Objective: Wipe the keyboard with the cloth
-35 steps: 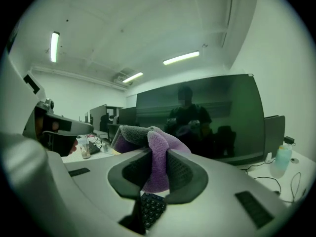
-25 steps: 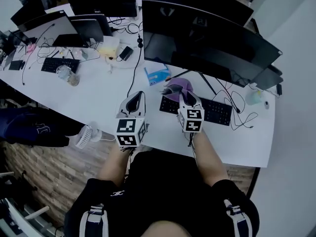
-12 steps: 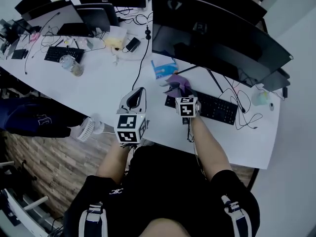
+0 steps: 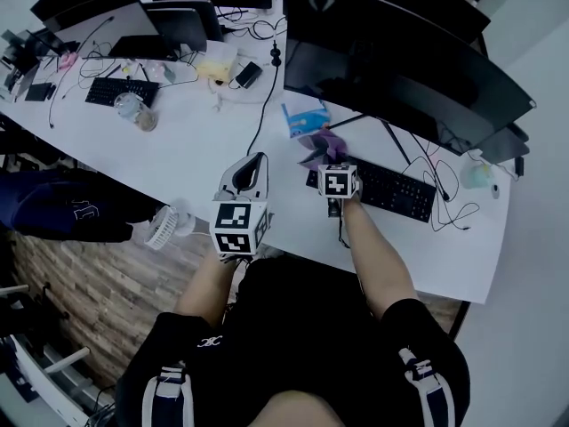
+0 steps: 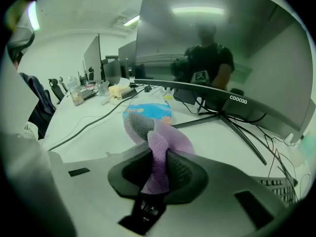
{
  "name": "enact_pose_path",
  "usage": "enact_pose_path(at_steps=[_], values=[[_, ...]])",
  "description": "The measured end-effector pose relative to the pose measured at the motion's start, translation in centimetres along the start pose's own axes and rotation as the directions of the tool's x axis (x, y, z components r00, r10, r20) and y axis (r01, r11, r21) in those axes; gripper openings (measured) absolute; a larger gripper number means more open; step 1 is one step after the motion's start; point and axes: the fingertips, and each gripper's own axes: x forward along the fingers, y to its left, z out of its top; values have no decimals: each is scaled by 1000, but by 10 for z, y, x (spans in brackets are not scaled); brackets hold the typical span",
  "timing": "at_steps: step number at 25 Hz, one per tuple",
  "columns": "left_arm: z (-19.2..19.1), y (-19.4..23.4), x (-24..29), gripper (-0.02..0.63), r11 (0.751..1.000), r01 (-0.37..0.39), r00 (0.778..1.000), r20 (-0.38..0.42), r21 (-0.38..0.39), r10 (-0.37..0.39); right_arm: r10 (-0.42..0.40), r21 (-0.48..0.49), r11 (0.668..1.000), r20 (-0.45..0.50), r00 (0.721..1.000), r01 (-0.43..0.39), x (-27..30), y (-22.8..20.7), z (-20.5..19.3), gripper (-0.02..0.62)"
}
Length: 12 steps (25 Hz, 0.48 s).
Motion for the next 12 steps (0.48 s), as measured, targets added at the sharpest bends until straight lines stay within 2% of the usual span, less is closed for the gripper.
enact_pose_path(at_steps=[7, 12], values=[[-3, 8, -8, 12, 1000, 0, 1000, 5, -8, 0, 0, -19, 1000, -32, 999, -1, -1, 11, -8, 89], [-2, 8, -16, 11, 1000, 20, 1000, 16, -6, -20, -23, -73, 997, -40, 999, 20, -9, 24, -21, 89]])
